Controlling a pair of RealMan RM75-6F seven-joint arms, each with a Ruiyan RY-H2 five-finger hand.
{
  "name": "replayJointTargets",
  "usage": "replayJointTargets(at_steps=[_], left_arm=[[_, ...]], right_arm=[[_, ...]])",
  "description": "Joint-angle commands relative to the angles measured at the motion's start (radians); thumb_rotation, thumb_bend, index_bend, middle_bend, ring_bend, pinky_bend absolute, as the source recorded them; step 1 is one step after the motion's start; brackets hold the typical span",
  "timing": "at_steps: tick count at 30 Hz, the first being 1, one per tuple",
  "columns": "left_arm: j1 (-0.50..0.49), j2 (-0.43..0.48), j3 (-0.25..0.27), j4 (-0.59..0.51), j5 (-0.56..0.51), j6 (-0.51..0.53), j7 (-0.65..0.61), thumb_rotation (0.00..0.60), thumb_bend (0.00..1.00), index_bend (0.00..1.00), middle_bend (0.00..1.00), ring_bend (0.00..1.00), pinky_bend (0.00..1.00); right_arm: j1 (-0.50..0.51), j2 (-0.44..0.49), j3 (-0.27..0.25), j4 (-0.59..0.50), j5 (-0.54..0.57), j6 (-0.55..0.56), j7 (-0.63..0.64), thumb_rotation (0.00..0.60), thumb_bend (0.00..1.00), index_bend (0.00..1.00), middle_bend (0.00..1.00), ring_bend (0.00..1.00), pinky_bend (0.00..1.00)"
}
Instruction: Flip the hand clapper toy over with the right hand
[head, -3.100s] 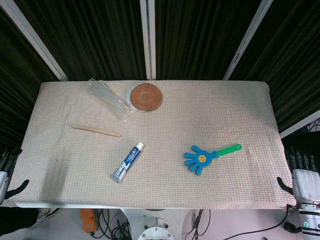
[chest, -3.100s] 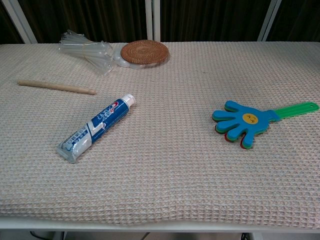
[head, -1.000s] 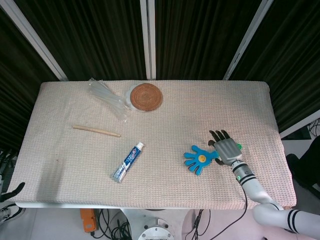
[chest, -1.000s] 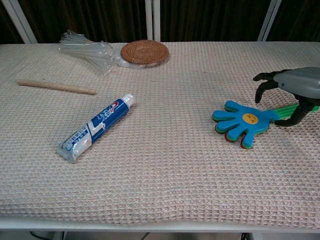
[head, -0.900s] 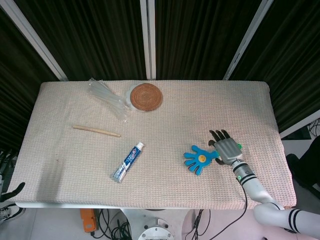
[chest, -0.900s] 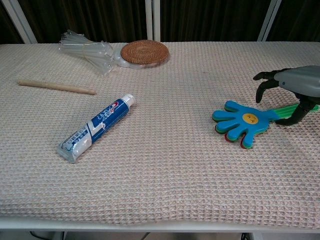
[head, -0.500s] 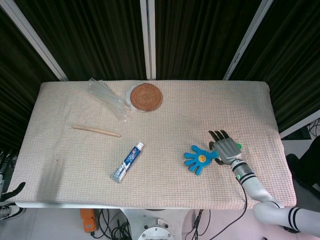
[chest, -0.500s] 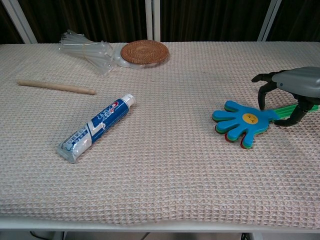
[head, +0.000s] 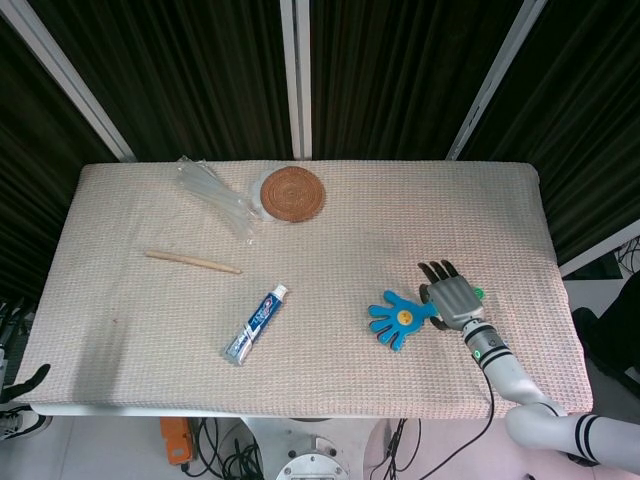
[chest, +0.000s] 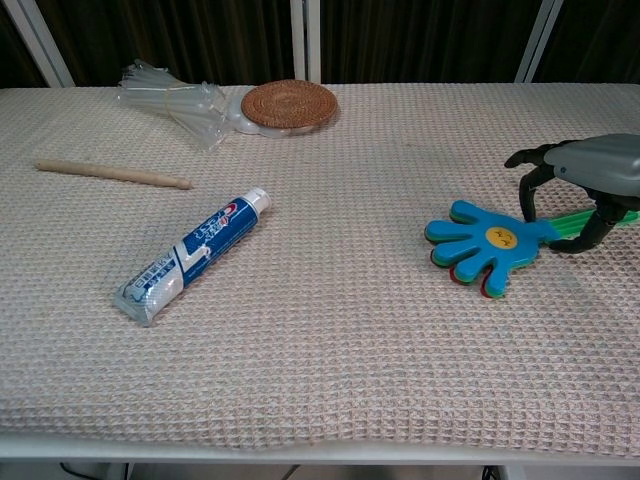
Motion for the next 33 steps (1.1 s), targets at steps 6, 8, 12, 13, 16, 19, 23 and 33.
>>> replayJointTargets(at_steps=[6, 8, 12, 13, 16, 19, 23, 33], left_arm=[[0.000, -0.001, 0.000, 0.003, 0.000, 0.000, -0.005, 0.600, 0.19, 0.11, 0.03, 0.00, 0.09], [0.001, 0.000, 0.000, 0.003, 0.000, 0.001, -0.008, 0.600, 0.19, 0.11, 0.03, 0.00, 0.09], [0.000, 0.000, 0.002, 0.002, 0.000, -0.003, -0.011, 0.600, 0.19, 0.11, 0.03, 0.00, 0.09], [0.000, 0.000, 0.002, 0.002, 0.001, -0.003, -0.011, 0.600, 0.19, 0.11, 0.03, 0.00, 0.09], [0.000, 0.000, 0.002, 0.003, 0.001, -0.002, -0.013, 0.600, 0.19, 0.11, 0.03, 0.00, 0.09], [0.000, 0.000, 0.001, 0.003, 0.002, 0.000, -0.013, 0.600, 0.19, 0.11, 0.03, 0.00, 0.09], [0.001, 0.001, 0.001, 0.002, 0.004, 0.003, -0.013, 0.600, 0.19, 0.11, 0.03, 0.00, 0.09], [0.003, -0.001, 0.000, 0.003, 0.003, 0.008, -0.014, 0.600, 0.19, 0.11, 0.03, 0.00, 0.09]], right_arm=[[-0.030, -0.016, 0.007, 0.014, -0.083, 0.058, 0.117, 0.600, 0.35, 0.73, 0.29, 0.06, 0.14], [-0.037, -0.018, 0.005, 0.019, -0.110, 0.069, 0.154, 0.600, 0.38, 0.77, 0.35, 0.14, 0.26], [-0.053, -0.022, 0.005, 0.018, -0.145, 0.082, 0.233, 0.600, 0.45, 0.80, 0.41, 0.26, 0.38], [-0.058, -0.024, 0.006, 0.018, -0.156, 0.089, 0.256, 0.600, 0.45, 0.80, 0.41, 0.28, 0.39], [-0.078, -0.040, 0.015, 0.020, -0.200, 0.131, 0.351, 0.600, 0.48, 0.81, 0.43, 0.33, 0.44], [-0.098, -0.061, 0.024, 0.036, -0.244, 0.178, 0.446, 0.600, 0.52, 0.81, 0.47, 0.37, 0.54], [-0.113, -0.085, 0.030, 0.065, -0.284, 0.219, 0.524, 0.600, 0.57, 0.81, 0.51, 0.43, 0.64], [-0.128, -0.130, 0.041, 0.121, -0.310, 0.258, 0.577, 0.600, 0.63, 0.81, 0.63, 0.64, 0.92]])
